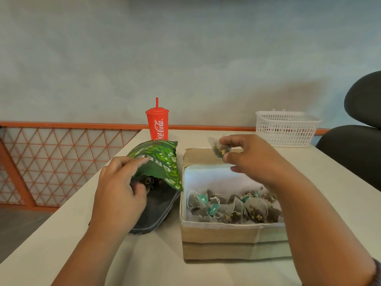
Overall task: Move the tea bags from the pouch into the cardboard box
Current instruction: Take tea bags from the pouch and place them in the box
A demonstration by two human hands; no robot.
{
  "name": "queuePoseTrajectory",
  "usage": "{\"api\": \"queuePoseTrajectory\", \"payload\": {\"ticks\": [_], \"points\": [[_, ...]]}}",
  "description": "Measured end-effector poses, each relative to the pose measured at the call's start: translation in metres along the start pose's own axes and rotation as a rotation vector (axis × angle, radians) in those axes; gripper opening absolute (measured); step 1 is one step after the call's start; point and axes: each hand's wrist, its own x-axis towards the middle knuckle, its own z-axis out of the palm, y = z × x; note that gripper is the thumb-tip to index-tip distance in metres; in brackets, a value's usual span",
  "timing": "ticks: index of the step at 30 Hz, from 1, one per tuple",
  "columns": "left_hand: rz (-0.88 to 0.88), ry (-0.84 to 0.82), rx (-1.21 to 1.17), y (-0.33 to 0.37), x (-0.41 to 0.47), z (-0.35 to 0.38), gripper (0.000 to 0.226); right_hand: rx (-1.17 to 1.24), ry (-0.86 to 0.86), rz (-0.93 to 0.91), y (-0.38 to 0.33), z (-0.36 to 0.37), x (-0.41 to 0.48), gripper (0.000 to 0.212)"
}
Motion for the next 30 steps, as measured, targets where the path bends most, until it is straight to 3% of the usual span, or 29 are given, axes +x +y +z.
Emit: {"api": "queuePoseTrajectory", "payload": {"ticks": [5, 16, 24, 30], "points": [[0.017, 0.013, 0.007, -0.002, 0.001, 0.0, 0.049, -0.043, 0.01, 0.026, 0.003, -0.041, -0.01, 0.012], [0.13, 0.18, -0.056, -0.01, 0.001, 0.004, 0.035, -0.47, -0.114, 0.268, 0.043, -0.083, -0.013, 0.012], [0.216, 0.2, 0.098, -0.012, 0.0, 0.008, 0.026, -0.426, -0.111, 0.144, 0.03, -0.069, -0.011, 0.025], [0.249, 0.068, 0.115, -0.009, 0.001, 0.009, 0.046, -0.381, -0.178, -0.081, 0.002, -0.038, -0.017, 0.023]]}}
